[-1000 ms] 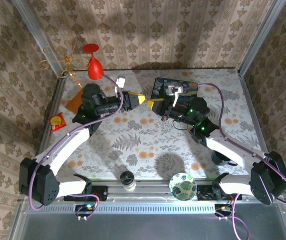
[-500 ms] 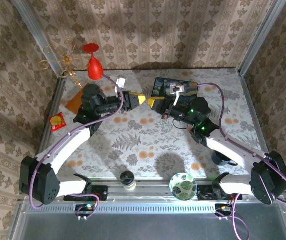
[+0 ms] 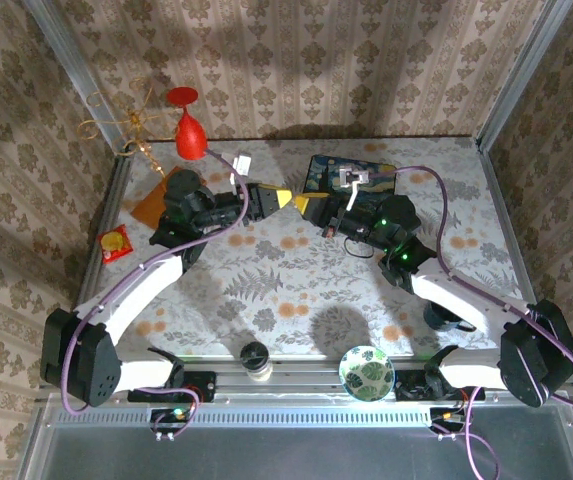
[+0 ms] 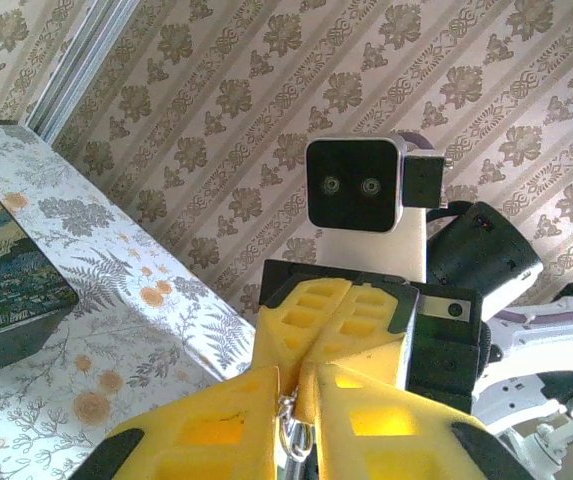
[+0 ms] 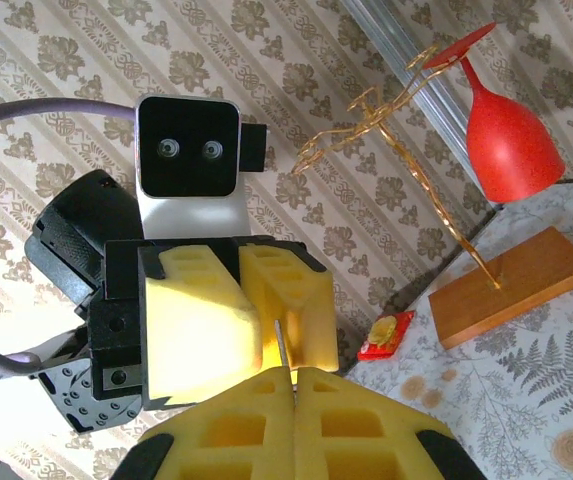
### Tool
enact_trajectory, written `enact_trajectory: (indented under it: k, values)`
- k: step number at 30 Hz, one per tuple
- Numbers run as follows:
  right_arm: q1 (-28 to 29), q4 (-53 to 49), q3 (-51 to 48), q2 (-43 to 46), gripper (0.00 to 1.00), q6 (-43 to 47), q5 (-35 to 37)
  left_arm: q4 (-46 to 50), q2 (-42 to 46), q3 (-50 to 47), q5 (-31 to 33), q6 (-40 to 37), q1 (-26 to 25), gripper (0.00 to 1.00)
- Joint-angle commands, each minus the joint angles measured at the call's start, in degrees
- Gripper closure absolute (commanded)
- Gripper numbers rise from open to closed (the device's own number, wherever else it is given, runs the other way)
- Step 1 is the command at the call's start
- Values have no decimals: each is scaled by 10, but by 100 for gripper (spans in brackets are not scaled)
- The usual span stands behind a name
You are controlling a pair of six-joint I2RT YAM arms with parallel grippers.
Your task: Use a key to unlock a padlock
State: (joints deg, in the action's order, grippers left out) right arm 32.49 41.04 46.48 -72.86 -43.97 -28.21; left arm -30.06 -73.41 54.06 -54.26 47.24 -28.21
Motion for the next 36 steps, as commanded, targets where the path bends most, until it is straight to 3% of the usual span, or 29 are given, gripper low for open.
enact_trajectory:
  k: [1, 4, 8, 10, 15, 19, 29, 36]
  values:
    - [5, 19, 17, -6, 100, -8, 8, -36, -3, -4, -17, 11, -4, 90]
    - [5, 21, 18, -7, 100, -10, 9, -37, -3, -4, -17, 12, -4, 100]
    - [5, 9, 21, -5, 100, -5, 9, -36, 0, -5, -18, 10, 0, 100]
    - [5, -24, 26, 3, 78, 9, 18, -29, 6, -3, -19, 2, 4, 100]
    - [1, -83, 25, 41, 67, 49, 41, 109, 38, 27, -10, -97, 8, 100]
    - [0, -95, 20, 61, 66, 66, 43, 181, 56, 43, -2, -147, 5, 100]
    - [4, -118, 66, 36, 67, 93, -63, 189, 54, 50, -28, -151, -4, 100]
    - [9, -126, 84, 7, 71, 94, -77, 187, 54, 52, -35, -153, -8, 100]
